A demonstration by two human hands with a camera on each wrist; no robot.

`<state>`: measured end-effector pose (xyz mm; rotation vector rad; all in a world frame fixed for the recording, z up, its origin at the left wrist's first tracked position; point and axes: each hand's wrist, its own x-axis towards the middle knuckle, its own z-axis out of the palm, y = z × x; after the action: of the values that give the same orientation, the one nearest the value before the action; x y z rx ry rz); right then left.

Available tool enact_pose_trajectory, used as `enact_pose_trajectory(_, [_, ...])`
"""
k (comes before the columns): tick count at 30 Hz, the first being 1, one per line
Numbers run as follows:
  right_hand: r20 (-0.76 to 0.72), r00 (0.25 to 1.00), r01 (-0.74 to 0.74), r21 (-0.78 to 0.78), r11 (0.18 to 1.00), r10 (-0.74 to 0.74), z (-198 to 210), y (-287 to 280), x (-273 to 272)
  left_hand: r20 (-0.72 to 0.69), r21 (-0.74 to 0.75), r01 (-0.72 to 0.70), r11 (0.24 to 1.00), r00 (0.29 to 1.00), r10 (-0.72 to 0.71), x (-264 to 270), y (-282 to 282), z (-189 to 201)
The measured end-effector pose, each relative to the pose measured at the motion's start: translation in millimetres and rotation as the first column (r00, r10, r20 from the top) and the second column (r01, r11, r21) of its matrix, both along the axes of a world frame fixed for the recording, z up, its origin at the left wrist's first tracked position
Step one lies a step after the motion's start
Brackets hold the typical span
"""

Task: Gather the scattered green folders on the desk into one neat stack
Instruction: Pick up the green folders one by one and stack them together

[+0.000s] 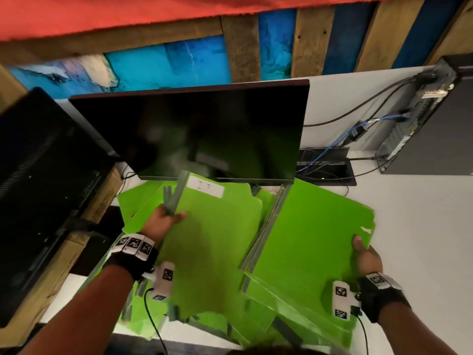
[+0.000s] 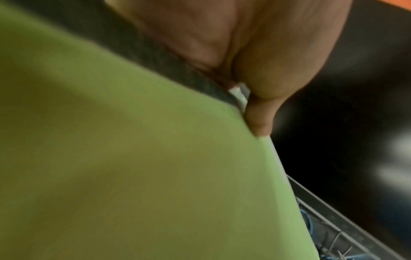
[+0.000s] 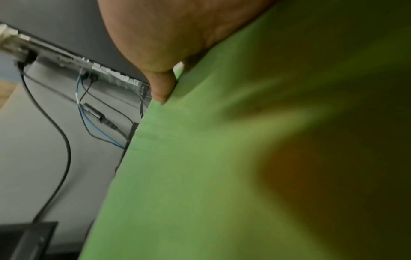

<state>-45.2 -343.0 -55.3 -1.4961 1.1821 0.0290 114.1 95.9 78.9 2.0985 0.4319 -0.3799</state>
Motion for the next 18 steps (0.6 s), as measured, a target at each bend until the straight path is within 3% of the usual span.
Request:
enact_pose_trajectory(3, [-0.051,0.998,-0.024,-0.044,0.999,0.021,-3.3,2.3,-2.8,0.133,0.064,-0.019,0.998,0.991,0.010,-6.3,22.8,13.5])
enact_pose_trajectory(9, [-0.082,0.994,-0.083,-0.067,0.994,0.077,1.0,-0.9,-7.5,0.234,-0.038,0.010,0.999,0.972,-0.001,-19.2,56.2,35.3])
enact_pose_trajectory(14, [-0.088,0.990,-0.113,-0.061,0.992,0.108,2.1,-1.1,-9.6,0.398,-0.212,0.164,0.963,0.915,-0.068,-20.2,20.3,84.3])
enact_pose_trajectory(18, [-0.102,0.986,-0.136,-0.055,0.989,0.130,5.5,-1.5,-9.8,0.510,-0.236,0.323,0.917,0.844,-0.166,-16.0,-20.5,116.2])
